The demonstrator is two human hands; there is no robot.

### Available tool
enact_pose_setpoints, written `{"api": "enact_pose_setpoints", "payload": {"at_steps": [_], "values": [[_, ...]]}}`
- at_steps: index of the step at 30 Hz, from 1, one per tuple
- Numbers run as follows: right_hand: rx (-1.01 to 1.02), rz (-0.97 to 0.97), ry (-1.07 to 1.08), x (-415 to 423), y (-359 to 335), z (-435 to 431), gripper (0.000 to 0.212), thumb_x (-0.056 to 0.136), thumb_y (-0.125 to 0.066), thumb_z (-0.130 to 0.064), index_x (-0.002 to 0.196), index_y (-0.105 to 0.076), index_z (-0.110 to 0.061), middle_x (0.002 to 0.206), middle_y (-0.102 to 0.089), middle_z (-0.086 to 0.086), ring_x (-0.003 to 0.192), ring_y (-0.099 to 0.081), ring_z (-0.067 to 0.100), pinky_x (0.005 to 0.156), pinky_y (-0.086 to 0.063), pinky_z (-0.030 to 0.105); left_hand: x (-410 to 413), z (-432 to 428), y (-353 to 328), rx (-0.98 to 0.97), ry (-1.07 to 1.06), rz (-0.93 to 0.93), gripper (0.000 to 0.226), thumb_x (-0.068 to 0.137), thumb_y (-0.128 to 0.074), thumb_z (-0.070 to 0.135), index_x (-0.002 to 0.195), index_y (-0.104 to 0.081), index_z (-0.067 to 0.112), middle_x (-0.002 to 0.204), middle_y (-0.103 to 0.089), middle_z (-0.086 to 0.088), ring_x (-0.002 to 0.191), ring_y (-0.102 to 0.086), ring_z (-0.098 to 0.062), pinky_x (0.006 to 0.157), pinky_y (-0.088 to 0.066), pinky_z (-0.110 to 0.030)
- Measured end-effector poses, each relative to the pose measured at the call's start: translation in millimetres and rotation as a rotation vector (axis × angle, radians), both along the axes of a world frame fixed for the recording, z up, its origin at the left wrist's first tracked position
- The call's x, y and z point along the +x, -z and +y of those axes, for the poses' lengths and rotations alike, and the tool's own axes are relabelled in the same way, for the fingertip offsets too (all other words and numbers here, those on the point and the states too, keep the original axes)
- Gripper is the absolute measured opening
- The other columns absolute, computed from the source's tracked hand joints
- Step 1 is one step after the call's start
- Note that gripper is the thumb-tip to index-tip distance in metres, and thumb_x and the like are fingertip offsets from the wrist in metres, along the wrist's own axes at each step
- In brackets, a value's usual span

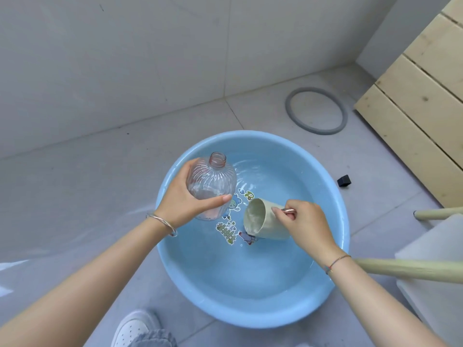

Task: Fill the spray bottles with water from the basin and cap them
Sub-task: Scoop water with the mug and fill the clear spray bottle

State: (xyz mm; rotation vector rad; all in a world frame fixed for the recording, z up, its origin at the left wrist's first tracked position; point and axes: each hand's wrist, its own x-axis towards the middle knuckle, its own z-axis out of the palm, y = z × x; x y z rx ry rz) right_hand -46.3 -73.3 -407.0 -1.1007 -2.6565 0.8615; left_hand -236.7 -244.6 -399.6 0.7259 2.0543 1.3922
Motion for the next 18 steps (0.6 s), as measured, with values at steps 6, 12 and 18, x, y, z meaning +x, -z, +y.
{"api": "enact_pose_setpoints", "payload": {"at_steps": [6, 12, 18], "values": [[-0.293, 0.294, 0.269, 16, -28, 10, 0.048, 0.088, -0.067, -0.024, 0.056, -0.041, 0.0, 0.046, -0.053, 0.005, 0.046, -0.035, 0.005, 0.045, -0.024, 0.019, -6, -6, 5, -0.043, 0.027, 0.031, 0.1, 0.042, -0.081, 0.065, 0.128, -0.049, 0.026, 0.122, -0.058, 0.019, 0.113, -0.053, 0.008, 0.092, -0.037, -0.003], [-0.405, 0.473, 0.357, 19, -62, 8, 0.046, 0.083, -0.071, -0.018, 0.056, -0.034, -0.012, 0.039, -0.038, -0.015, 0.048, -0.052, 0.001, 0.044, -0.026, 0.013, 1, -8, 4, -0.063, 0.113, 0.061, 0.08, 0.047, -0.089, 0.046, 0.114, -0.047, 0.042, 0.108, -0.057, 0.038, 0.104, -0.051, 0.02, 0.082, -0.034, 0.004], [-0.416, 0.573, 0.339, 18, -81, 8, 0.046, 0.079, -0.076, -0.02, 0.056, -0.038, -0.006, 0.052, -0.05, -0.002, 0.06, -0.057, 0.009, 0.051, -0.033, 0.012, 6, -8, 8, -0.099, 0.198, 0.101, 0.094, 0.045, -0.086, 0.059, 0.126, -0.045, 0.036, 0.123, -0.055, 0.026, 0.117, -0.049, 0.011, 0.097, -0.035, -0.006]]}}
